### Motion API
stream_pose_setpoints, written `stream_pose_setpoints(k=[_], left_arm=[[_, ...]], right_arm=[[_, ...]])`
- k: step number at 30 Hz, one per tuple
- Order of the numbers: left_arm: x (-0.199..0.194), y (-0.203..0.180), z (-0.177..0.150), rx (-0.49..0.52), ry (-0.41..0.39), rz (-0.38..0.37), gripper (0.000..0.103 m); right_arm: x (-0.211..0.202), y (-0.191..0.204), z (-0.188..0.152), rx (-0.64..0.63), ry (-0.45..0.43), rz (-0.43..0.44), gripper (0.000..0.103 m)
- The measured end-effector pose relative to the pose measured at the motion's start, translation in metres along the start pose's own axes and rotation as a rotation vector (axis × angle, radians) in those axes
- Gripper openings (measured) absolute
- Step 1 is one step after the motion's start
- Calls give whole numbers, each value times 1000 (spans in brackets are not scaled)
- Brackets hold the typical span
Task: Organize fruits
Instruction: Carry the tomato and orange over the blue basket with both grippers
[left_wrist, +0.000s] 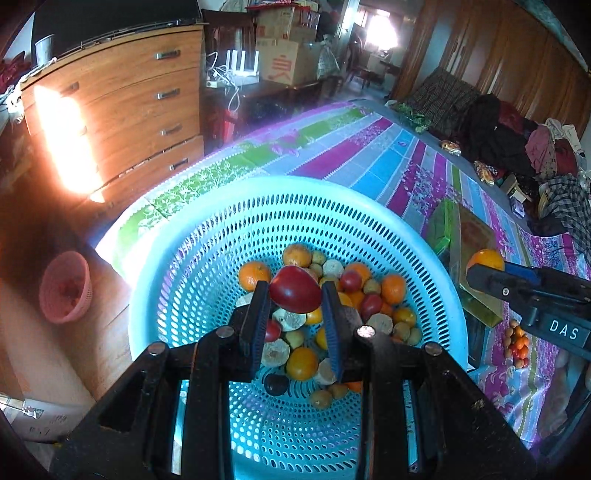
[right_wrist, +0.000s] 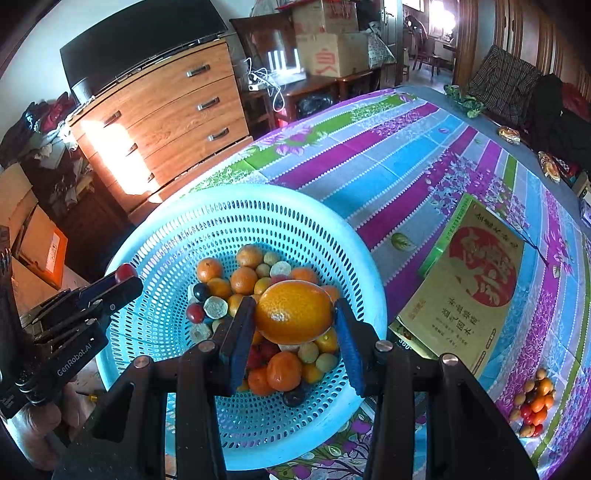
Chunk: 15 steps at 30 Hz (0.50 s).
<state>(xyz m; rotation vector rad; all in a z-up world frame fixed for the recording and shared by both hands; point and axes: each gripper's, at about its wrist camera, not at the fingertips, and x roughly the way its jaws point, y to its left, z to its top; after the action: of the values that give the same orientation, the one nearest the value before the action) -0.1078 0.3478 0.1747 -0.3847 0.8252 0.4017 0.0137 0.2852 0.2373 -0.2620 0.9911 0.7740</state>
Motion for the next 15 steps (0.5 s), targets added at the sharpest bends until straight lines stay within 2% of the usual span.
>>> stream_pose_setpoints(k=[15], left_arm=[[3,3,-2,-4,11,0,29]], right_arm=[[8,5,-2,-6,19,-1,47]])
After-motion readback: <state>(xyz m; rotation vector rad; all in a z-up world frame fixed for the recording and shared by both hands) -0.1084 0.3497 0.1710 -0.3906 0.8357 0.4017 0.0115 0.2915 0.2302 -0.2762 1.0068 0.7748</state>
